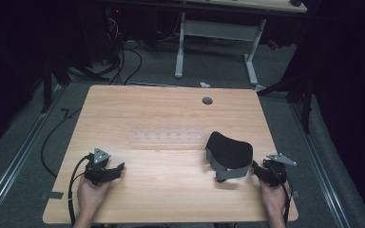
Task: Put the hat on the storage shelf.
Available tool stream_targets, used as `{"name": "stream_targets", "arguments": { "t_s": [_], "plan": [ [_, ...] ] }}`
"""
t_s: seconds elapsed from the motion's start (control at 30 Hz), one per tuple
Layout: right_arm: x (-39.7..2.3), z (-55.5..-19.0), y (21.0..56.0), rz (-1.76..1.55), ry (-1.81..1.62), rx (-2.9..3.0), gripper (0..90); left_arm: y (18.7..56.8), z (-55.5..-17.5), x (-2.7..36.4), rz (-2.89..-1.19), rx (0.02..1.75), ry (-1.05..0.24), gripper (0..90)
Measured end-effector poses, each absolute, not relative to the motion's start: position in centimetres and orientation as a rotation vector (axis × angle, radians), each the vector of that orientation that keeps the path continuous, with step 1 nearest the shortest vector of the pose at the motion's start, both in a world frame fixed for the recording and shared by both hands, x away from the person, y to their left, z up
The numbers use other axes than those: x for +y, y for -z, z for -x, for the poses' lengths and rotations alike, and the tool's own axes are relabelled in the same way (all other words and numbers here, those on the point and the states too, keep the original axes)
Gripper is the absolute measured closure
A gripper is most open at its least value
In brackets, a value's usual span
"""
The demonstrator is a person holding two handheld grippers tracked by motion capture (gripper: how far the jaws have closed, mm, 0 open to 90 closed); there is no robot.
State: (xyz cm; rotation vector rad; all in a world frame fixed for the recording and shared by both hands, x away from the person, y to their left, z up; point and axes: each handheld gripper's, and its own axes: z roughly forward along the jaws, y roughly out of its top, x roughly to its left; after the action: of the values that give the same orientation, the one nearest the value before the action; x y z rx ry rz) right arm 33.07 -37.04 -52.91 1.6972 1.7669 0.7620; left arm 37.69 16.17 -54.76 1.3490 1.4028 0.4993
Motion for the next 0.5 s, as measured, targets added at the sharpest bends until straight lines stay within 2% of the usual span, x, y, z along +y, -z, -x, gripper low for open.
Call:
{"name": "stream_targets", "arguments": {
  "t_s": [0.5],
  "plan": [
    [-37.4,-31.6,51.7,-1.689,-0.844,1.774,51.8,54.8,-37.7,16.2,-1.346,1.407,-0.502,30.5]
  ]
}}
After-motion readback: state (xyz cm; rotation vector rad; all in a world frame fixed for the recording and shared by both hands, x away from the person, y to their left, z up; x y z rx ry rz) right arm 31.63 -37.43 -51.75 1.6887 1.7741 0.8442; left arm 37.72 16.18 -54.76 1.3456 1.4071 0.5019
